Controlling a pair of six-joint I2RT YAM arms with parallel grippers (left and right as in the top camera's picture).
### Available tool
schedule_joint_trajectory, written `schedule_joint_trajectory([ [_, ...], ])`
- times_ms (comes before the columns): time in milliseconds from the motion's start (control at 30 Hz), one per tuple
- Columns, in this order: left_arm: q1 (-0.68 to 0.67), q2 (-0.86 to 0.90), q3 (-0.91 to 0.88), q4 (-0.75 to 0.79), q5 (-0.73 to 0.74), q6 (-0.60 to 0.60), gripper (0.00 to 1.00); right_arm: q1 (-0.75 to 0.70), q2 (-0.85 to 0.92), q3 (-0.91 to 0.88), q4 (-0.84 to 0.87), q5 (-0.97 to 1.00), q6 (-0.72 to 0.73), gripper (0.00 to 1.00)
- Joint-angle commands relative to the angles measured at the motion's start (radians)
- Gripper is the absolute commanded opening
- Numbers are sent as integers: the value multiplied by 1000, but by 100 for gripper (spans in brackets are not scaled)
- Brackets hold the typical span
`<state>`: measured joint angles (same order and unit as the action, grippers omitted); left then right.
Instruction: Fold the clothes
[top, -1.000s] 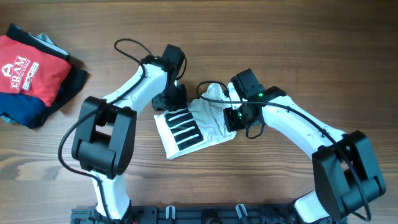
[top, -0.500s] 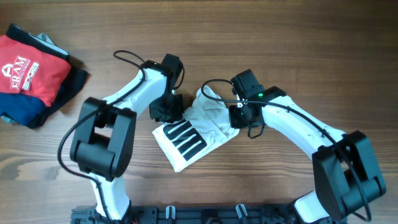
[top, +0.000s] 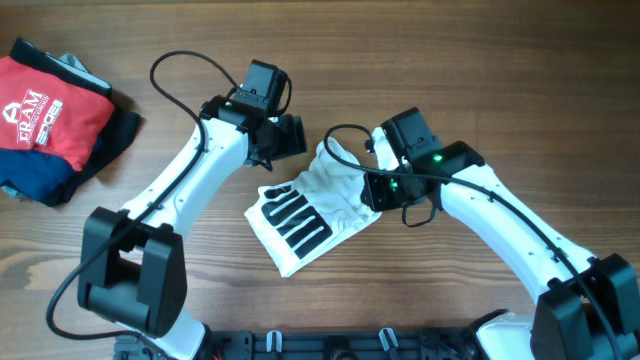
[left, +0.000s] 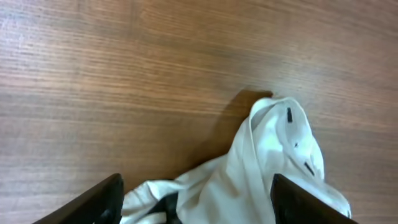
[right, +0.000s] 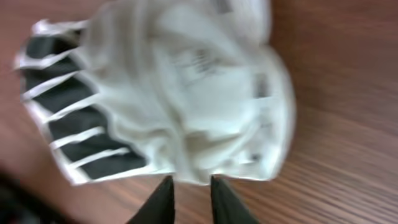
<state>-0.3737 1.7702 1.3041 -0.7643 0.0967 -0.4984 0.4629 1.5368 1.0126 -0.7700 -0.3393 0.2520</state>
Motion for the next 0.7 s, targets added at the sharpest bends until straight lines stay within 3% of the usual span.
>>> schedule_joint_trajectory([
  [0,19,55,-2,2,-26,27,74,57,19,-53,4,-126,3,17],
  [433,32,195,-63,-125,52,42,71,103,92,-188,205,10,162,16],
  [533,32,195,-111,-170,85,42,61,100,170,-188,273,19,172,15],
  [667,32,195,-149,-203,121,42,38,78,200,-188,301,181,244,13],
])
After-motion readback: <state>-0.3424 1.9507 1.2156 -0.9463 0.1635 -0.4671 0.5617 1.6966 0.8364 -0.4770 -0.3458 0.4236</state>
